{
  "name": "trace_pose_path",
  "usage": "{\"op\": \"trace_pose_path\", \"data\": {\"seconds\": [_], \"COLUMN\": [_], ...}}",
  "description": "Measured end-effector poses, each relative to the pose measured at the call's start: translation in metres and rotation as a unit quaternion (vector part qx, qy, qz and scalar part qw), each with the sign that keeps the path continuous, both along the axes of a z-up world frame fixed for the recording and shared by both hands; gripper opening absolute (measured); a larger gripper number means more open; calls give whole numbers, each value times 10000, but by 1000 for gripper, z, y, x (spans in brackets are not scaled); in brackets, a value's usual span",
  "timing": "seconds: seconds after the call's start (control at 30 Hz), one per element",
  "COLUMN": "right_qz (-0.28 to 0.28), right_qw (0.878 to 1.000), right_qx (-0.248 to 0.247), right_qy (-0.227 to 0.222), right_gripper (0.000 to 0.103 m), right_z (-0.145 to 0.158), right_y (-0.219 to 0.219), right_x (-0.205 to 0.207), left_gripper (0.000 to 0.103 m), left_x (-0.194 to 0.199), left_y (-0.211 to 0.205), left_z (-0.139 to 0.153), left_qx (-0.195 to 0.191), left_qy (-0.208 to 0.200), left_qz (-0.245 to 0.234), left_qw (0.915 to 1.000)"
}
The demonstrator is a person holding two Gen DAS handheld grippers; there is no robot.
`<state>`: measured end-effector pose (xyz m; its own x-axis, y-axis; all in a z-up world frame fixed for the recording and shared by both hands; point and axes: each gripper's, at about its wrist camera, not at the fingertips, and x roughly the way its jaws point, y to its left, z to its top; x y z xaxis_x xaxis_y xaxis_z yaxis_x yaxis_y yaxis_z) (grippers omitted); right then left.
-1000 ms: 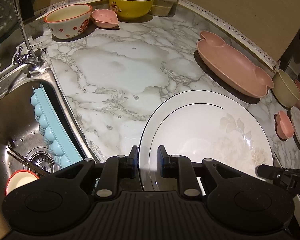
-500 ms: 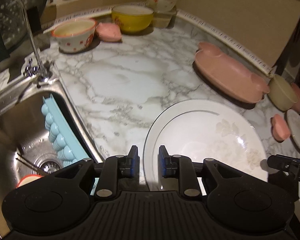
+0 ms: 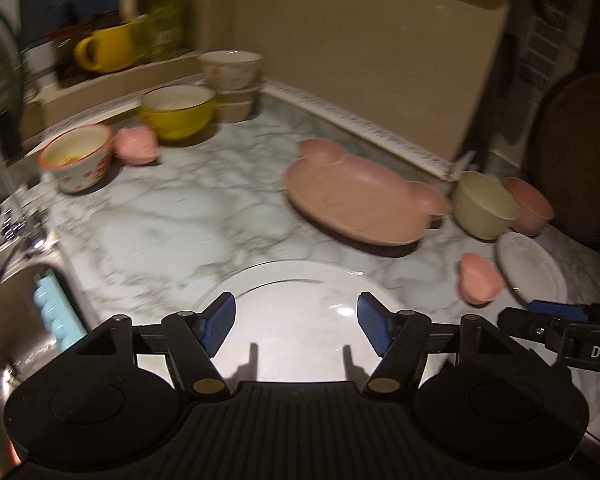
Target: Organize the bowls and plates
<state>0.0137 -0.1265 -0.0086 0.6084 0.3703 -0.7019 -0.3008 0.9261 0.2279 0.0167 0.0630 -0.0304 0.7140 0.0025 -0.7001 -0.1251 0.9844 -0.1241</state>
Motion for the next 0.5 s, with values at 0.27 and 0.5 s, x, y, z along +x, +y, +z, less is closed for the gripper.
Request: {"op": "trace_pose_path", "data": {"seconds": [0.27, 0.5], "right_qz": [-334, -716], "right_qw": [9990, 9963], "right_qx": [-160, -303], "right_qy": [-239, -366], "right_gripper": [79, 100], "right_z": [7, 5], "right_y": [-52, -99], "right_x": [7, 17], "left_gripper": [77, 79], "left_x": [30, 65], "left_y": [-69, -126], "left_z": [3, -5], "left_qx": [56, 64], "left_qy": [-161, -117], "left_qz": [-682, -1015], "left_qw": [9975, 9947]}}
